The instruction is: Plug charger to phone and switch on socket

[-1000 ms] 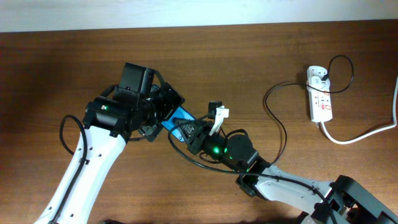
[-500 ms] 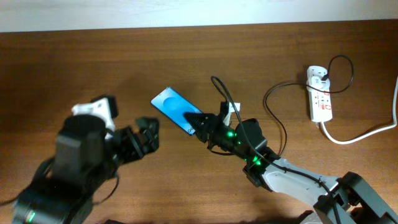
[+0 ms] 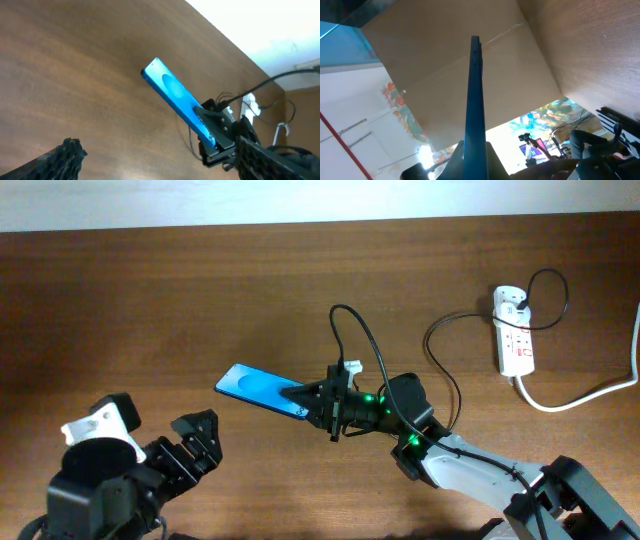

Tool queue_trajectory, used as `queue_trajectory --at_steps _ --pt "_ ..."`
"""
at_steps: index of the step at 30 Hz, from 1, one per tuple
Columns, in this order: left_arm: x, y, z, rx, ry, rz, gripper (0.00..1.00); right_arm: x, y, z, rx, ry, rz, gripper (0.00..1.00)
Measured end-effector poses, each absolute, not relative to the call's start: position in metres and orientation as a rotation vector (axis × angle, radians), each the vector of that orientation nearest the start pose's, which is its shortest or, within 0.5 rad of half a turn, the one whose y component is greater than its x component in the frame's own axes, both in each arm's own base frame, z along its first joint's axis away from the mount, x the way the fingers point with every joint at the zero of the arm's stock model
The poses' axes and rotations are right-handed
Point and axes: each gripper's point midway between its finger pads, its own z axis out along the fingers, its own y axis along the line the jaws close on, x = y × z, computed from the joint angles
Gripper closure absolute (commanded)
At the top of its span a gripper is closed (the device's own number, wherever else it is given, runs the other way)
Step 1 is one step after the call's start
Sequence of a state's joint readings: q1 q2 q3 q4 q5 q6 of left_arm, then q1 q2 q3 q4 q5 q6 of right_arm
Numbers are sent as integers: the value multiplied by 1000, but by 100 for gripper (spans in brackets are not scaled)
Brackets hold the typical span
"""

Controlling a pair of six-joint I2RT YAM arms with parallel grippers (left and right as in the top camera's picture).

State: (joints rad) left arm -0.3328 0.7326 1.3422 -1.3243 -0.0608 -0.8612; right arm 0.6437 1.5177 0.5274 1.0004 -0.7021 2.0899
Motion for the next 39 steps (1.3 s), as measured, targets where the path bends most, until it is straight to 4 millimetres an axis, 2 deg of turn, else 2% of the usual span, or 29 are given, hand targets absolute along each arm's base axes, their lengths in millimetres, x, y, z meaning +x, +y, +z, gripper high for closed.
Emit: queue_trajectory --at_steps 3,5,10,15,17,18,19,22,25,27,28,29,30,31,32,34,37,39 --pt "170 -48 310 -825 2242 -598 1 250 326 207 856 2210 2363 96" --pt "169 -47 309 -888 2230 -620 1 250 326 207 855 2210 2363 96" --pt "167 -47 305 -1206 2142 -726 1 250 326 207 855 2210 2363 96" --pt "166 -41 275 -1308 2178 -639 1 250 326 207 854 2210 2363 96" --pt "187 -53 274 -1286 2140 -722 0 250 326 206 862 2214 2359 96" --pt "194 -60 273 -1273 2135 -767 3 250 326 206 864 2215 2358 96" --pt "203 -69 270 -1259 2135 -824 12 250 326 206 865 2216 2357 96" --pt "207 -81 257 -1346 2132 -908 16 250 326 206 865 2216 2357 96" --pt "229 -100 253 -1337 2084 -1068 16 252 326 206 875 2206 2353 96" --pt "233 -107 237 -1361 2124 -1073 16 253 325 206 882 2195 2349 96" --pt "235 -110 233 -1369 2137 -1074 20 254 325 207 877 2187 2353 96" --pt "243 -116 229 -1374 2157 -1086 28 254 325 215 836 2155 2378 96" --pt "248 -120 226 -1380 2168 -1095 32 254 325 216 828 2145 2383 96" --pt "252 -124 223 -1385 2180 -1102 44 255 325 219 819 2131 2389 96" --pt "263 -131 215 -1396 2210 -1106 50 255 325 218 822 2131 2387 96" --pt "266 -135 208 -1415 2232 -1099 55 255 325 218 824 2133 2386 96" --pt "272 -137 214 -1391 2207 -1129 57 256 325 202 918 2198 2330 96" --pt "272 -137 212 -1394 2211 -1124 59 257 325 199 942 2204 2317 96"
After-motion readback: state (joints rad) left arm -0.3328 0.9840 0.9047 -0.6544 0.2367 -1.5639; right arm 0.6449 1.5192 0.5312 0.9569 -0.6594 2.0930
